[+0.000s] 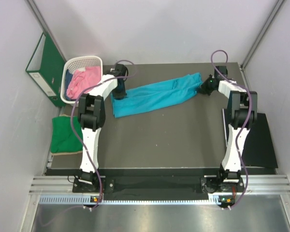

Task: Fold and stack the t-shirts
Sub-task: Rotate the tshirt 90 degrees

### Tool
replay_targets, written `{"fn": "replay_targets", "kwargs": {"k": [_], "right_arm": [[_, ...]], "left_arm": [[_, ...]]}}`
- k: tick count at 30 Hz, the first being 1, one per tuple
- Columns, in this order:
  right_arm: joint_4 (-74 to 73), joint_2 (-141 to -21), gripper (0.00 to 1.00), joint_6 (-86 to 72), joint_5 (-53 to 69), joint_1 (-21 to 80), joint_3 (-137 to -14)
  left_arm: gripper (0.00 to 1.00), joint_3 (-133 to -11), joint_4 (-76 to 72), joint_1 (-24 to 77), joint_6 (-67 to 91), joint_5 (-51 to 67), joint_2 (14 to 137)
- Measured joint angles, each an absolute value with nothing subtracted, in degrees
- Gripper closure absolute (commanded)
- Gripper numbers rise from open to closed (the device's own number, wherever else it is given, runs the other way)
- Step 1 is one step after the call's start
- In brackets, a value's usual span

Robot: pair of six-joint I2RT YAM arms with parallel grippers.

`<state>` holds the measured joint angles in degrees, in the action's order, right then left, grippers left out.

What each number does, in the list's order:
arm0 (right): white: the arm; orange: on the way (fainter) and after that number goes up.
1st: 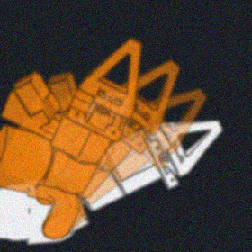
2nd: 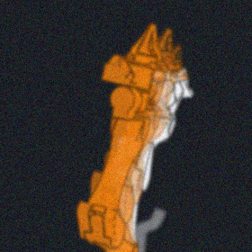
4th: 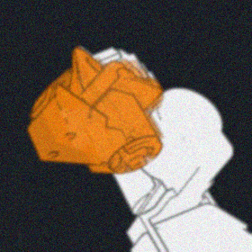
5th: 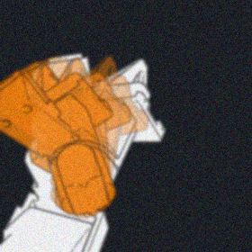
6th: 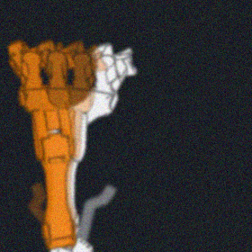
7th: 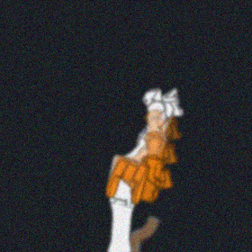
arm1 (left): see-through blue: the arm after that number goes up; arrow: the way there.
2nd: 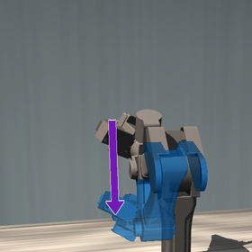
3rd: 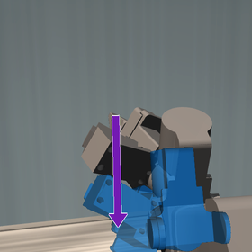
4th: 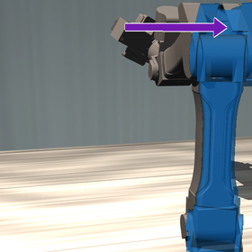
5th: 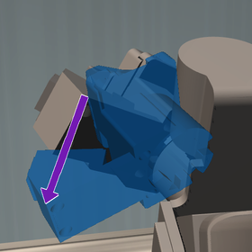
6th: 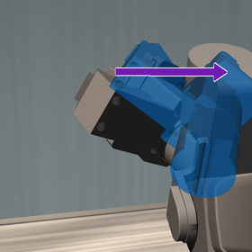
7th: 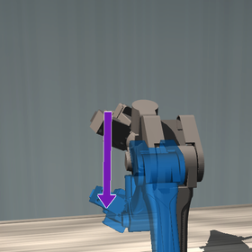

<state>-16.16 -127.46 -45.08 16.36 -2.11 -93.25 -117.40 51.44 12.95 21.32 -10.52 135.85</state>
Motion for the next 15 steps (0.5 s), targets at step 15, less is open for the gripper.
{"fn": "replay_targets", "kwargs": {"k": [15], "right_arm": [[-18.5, -136.1, 0.86, -37.6, 24.2, -1.7, -105.6]], "left_arm": [[1.0, -82.1, 52.7, 23.0, 26.8, -2.0, 114.2]]}}
